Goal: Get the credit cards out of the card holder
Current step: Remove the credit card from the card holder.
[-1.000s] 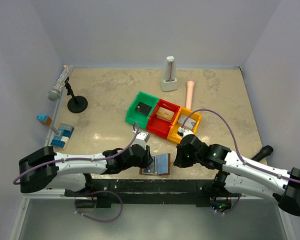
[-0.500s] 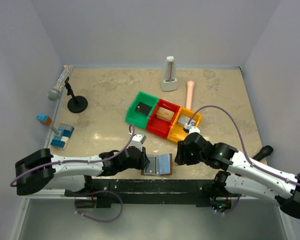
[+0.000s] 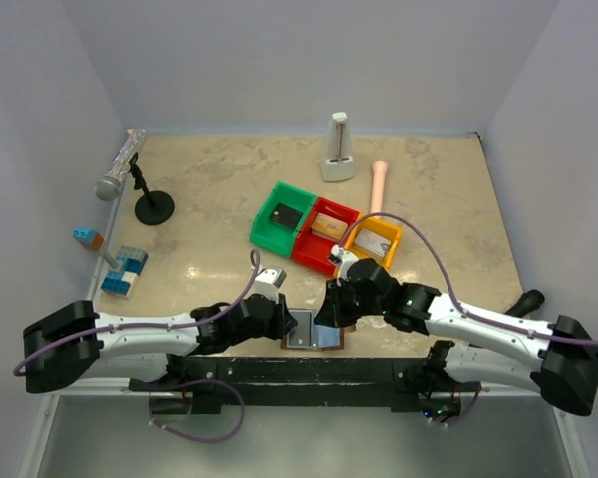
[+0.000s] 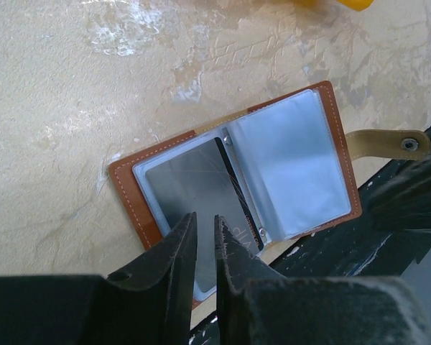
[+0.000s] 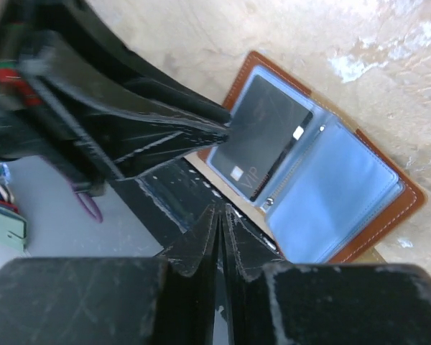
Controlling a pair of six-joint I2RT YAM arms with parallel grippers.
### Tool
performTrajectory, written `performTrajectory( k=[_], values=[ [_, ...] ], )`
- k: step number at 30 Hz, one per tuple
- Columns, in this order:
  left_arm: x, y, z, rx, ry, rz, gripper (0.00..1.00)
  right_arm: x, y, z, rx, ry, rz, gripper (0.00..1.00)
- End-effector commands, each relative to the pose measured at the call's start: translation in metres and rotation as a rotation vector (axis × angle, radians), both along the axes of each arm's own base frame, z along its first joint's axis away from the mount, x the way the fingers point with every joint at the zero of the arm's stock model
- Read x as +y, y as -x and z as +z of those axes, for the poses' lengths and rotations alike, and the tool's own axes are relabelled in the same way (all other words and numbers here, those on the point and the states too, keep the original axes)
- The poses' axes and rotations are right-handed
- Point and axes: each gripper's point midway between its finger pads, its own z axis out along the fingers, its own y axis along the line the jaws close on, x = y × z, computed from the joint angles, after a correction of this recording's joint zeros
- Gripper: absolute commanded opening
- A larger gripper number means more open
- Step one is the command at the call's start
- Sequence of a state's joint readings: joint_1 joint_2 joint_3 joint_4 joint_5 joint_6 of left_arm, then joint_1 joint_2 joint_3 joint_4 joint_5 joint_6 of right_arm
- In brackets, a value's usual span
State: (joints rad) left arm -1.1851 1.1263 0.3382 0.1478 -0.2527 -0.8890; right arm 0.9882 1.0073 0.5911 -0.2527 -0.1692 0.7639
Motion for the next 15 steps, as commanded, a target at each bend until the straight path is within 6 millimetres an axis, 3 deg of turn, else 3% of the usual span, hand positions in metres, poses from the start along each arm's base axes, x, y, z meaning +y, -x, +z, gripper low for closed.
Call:
performTrajectory(
  k=[1,6,15],
  values=[
    [-0.006,-0.003,0.004,0.000,0.042,0.010,0.19,0.017,0.003,-0.013,0.043,-0.065,0.027,0.12],
    [0.001,-0.001,-0.010,0.026,0.003,0.035,0.16,0.018,0.005,-0.041,0.105,-0.032,0.007,0.21],
    [0.010,0.003,-0.029,0.061,-0.017,0.056,0.13,0.024,0.002,-0.064,0.148,-0.020,-0.019,0.32]
  ],
)
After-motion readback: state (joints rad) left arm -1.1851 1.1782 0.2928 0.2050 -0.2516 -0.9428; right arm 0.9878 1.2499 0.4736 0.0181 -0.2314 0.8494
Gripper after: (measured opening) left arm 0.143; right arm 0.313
